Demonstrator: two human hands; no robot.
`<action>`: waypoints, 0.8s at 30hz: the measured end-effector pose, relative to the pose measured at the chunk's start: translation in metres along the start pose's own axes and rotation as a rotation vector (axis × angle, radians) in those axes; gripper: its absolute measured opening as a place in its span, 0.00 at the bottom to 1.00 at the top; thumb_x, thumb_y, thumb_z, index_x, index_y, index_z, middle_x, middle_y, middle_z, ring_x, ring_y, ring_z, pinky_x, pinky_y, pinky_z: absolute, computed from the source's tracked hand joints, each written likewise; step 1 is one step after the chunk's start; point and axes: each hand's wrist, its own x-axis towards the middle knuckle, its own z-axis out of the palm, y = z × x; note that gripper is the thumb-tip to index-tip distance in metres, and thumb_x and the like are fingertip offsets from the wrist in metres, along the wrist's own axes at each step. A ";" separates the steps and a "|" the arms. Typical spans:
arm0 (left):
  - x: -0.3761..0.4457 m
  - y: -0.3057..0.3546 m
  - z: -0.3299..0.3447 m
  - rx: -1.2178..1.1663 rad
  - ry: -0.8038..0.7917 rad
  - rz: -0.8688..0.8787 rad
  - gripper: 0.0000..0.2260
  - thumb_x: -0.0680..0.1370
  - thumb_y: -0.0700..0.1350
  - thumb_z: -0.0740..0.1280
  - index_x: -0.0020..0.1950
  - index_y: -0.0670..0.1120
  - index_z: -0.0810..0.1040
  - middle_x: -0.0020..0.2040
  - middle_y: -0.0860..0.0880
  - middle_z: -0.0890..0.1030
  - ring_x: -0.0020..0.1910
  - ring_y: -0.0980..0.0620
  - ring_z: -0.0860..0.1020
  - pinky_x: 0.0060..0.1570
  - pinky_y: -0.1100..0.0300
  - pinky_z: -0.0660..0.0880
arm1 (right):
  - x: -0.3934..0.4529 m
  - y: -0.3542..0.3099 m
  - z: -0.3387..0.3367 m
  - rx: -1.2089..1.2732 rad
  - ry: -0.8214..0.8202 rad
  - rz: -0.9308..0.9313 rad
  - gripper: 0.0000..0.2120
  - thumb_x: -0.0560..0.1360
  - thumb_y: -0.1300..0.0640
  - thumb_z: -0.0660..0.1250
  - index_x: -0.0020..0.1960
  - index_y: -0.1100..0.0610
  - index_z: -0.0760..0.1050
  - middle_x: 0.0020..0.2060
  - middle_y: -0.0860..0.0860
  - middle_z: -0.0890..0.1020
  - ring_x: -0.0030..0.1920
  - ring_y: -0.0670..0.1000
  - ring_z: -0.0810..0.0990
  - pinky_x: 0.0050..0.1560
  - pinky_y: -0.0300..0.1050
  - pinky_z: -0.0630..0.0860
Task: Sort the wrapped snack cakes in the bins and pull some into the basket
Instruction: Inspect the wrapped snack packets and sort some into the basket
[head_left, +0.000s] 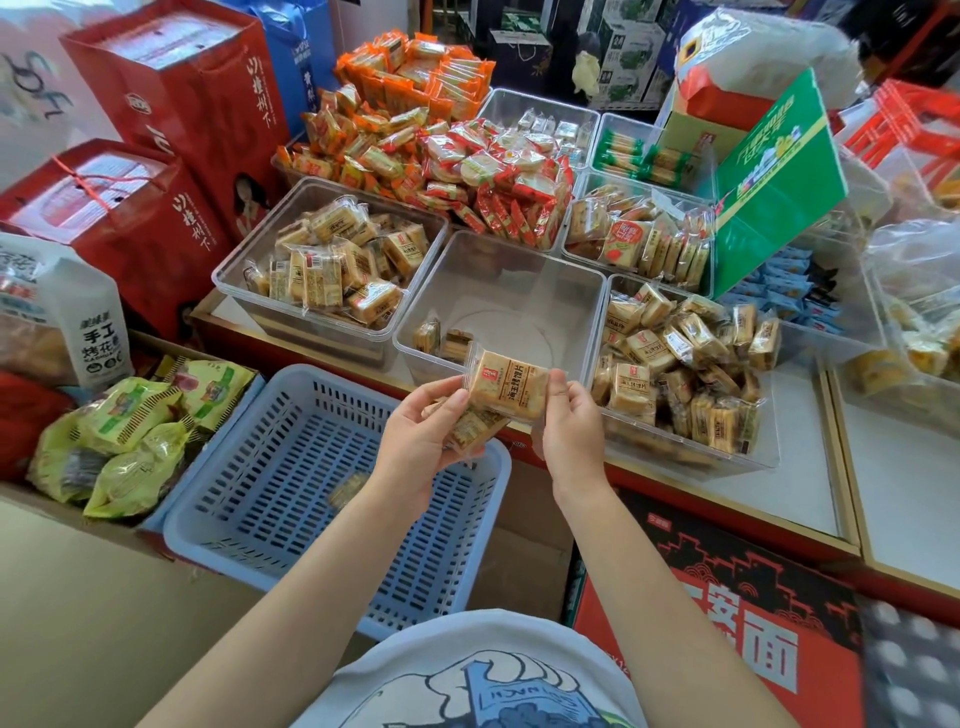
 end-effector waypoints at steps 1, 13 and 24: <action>0.000 0.001 -0.001 0.015 0.016 0.007 0.09 0.81 0.43 0.69 0.61 0.49 0.81 0.54 0.46 0.86 0.52 0.47 0.86 0.45 0.50 0.84 | 0.001 0.001 -0.001 -0.028 -0.008 -0.007 0.14 0.85 0.45 0.58 0.50 0.56 0.71 0.44 0.55 0.80 0.43 0.52 0.79 0.41 0.43 0.74; -0.004 -0.001 -0.008 0.186 -0.035 -0.007 0.09 0.81 0.44 0.71 0.60 0.49 0.81 0.54 0.44 0.85 0.52 0.46 0.86 0.43 0.53 0.84 | -0.005 0.008 -0.004 -0.675 -0.261 -0.380 0.31 0.69 0.31 0.72 0.64 0.47 0.73 0.56 0.43 0.78 0.58 0.46 0.74 0.66 0.51 0.64; 0.001 0.005 -0.026 -0.023 -0.133 -0.080 0.15 0.80 0.45 0.69 0.65 0.40 0.77 0.56 0.40 0.84 0.51 0.48 0.85 0.47 0.57 0.83 | -0.011 -0.013 -0.007 0.079 -0.480 0.014 0.10 0.83 0.55 0.64 0.63 0.45 0.73 0.52 0.54 0.80 0.47 0.52 0.82 0.36 0.42 0.81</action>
